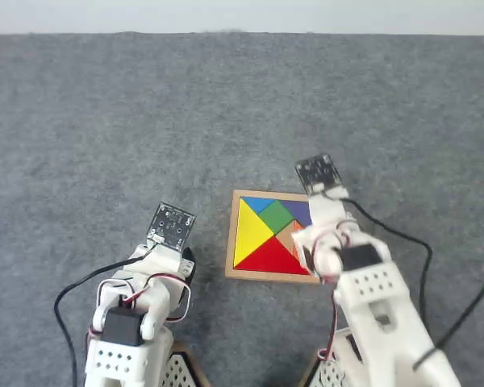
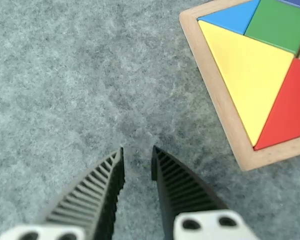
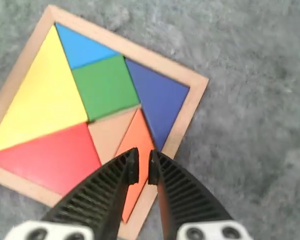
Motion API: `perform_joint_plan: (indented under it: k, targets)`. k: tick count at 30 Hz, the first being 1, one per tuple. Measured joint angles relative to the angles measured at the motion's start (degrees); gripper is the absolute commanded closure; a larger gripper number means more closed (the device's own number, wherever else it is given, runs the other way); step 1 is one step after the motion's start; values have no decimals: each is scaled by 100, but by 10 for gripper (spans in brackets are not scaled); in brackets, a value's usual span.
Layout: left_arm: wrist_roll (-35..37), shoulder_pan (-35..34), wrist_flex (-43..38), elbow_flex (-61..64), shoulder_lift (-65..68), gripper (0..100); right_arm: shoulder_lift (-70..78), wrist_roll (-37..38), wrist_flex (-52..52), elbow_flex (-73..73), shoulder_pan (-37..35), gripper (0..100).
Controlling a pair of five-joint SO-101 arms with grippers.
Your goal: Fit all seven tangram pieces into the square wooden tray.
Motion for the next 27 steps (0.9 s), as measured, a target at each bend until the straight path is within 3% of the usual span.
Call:
perform_joint_plan:
  k: [8, 14, 19, 27]
  targets:
    - [0, 0, 0, 0, 0, 912, -1837, 35, 0, 1371, 141, 936]
    - [0, 0, 0, 0, 0, 912, -3393, 141, 0, 2356, 1090, 938]
    - [0, 0, 0, 0, 0, 912, -4510, 905, 607, 2426, 1776, 936]
    - [0, 0, 0, 0, 0, 912, -5380, 1090, 1749, 2418, 1521, 936]
